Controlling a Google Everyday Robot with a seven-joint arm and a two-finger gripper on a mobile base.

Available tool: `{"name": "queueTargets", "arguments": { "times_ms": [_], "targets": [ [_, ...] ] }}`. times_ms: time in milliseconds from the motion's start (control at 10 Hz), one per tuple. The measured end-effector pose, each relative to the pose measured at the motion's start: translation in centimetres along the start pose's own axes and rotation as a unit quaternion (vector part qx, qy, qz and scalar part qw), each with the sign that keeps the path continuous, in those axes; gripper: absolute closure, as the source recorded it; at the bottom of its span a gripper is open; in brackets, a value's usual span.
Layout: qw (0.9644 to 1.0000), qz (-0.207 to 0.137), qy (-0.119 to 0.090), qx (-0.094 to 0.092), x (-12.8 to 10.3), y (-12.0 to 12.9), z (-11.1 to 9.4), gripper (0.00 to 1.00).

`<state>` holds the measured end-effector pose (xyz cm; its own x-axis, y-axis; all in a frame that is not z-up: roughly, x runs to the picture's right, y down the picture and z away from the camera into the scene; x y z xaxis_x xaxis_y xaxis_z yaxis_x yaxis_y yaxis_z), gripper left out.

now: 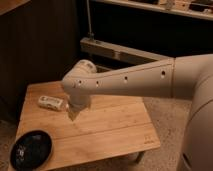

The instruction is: Place the bottle in the ceramic bowl

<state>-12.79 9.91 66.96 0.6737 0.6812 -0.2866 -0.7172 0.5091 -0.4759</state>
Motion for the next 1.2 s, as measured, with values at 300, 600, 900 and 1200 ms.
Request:
{"name": "queueTargets", "arguments": {
  "times_ms": [300, 600, 900, 1200],
  "targets": [
    [0.9986, -0.021, -0.046, 0.012, -2.0, -0.6, -0.3, 0.35],
    [0.9898, -0.086, -0.113, 0.007, -6.0, -1.2, -0.8, 0.35],
    [0.9804, -0.149, -0.129, -0.003, -10.9, -1.2, -0.3, 0.35],
    [0.9705, -0.211, -0.116, 0.003, -16.7, -0.2, 0.4, 0.35]
  ]
}}
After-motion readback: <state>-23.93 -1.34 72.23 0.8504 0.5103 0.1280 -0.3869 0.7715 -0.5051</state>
